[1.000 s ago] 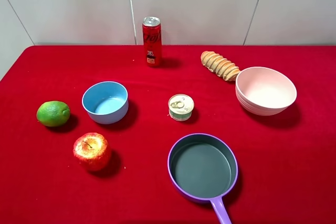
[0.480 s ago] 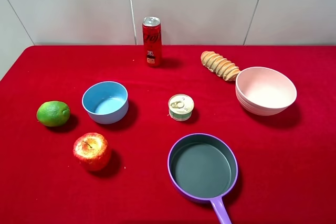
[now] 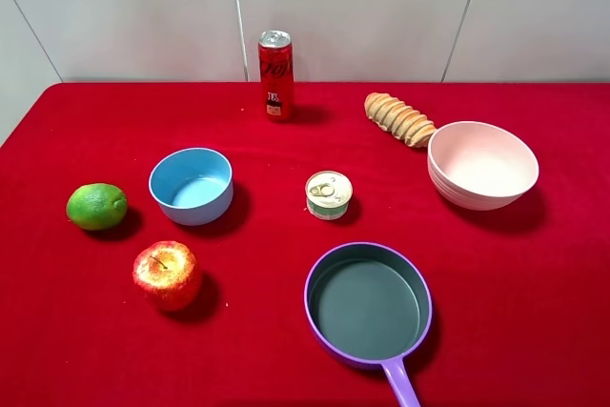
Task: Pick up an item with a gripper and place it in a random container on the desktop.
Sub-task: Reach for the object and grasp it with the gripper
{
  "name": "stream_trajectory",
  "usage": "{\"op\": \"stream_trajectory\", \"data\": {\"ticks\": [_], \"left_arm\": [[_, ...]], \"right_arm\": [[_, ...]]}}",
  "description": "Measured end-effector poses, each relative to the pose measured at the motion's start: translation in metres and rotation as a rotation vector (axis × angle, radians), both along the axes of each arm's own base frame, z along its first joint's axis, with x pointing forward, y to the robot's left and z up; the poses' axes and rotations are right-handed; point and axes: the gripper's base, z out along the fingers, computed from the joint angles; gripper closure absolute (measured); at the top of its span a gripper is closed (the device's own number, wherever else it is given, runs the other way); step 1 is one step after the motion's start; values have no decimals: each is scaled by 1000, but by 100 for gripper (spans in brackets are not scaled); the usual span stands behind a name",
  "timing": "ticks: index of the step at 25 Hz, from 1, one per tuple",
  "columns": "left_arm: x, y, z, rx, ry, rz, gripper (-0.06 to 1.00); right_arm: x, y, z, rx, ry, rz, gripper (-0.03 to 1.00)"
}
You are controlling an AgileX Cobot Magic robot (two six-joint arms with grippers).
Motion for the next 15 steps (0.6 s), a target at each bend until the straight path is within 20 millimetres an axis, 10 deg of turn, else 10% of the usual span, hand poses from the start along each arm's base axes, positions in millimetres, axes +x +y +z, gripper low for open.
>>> {"op": "stream_trajectory", "data": {"ticks": [15], "left_arm": [[0,0,0,0,0,0,-4]], "right_arm": [[0,0,0,0,0,0,27]]}}
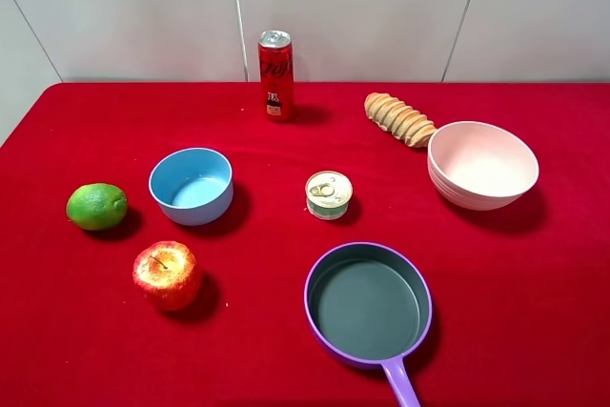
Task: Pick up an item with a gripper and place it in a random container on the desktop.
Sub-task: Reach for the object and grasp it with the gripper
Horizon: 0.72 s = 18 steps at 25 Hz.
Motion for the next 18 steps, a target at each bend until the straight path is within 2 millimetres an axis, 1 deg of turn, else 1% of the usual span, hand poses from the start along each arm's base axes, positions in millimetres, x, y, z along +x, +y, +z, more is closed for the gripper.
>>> {"op": "stream_trajectory", "data": {"ticks": [9,18], "left_arm": [[0,0,0,0,0,0,-4],[0,0,0,0,0,0,-4]], "right_arm": [[0,1,0,15,0,12,27],[-1,8,2,-4,-15,94,27]]}}
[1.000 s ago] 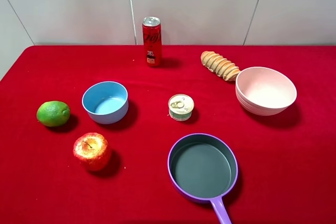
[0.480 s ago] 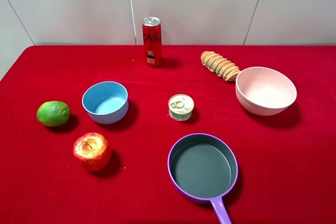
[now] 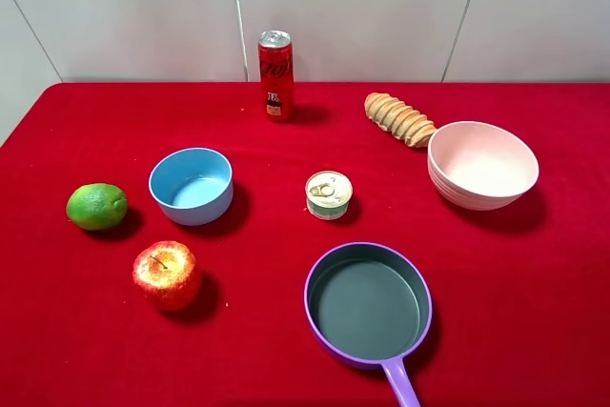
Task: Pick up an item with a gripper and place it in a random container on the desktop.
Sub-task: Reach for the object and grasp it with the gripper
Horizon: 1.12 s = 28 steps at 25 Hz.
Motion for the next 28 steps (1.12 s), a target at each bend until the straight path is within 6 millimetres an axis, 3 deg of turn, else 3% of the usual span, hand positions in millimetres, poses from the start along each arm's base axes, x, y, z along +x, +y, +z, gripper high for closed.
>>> {"op": "stream_trajectory", "data": {"ticks": [8,28], "left_arm": [[0,0,0,0,0,0,-4],[0,0,0,0,0,0,-4]], "right_arm": [[8,1,4,-34,29,24,27],[68,13,38,-36,248,217,27]]}}
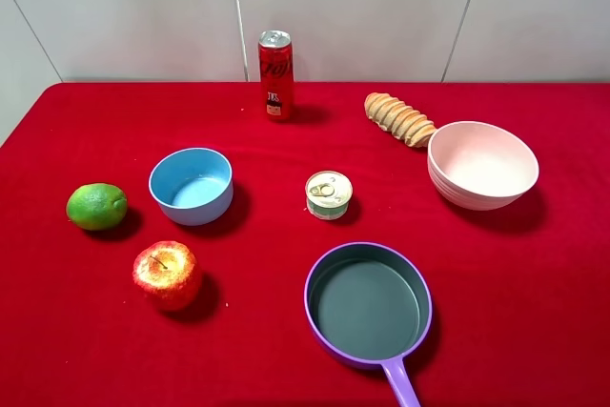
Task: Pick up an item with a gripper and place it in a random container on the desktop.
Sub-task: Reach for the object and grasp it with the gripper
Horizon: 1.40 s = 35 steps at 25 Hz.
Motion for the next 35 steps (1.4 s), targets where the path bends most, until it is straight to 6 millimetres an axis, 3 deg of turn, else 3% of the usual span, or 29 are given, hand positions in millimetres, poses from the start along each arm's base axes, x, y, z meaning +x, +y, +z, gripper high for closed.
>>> {"op": "stream_trajectory", "data": {"ticks": [13,21,28,35], "left_arm": [[0,0,0,0,0,0,-4],[0,0,0,0,0,0,-4],[0,0,0,0,0,0,-4],[0,0,0,0,0,0,-4]], "right_arm": [[51,22,1,-45,179,122,27],[91,50,4,-105,266,220,27],[129,78,-8,-176,344,282,27],[169,99,-31,-235,423,293,27]]}}
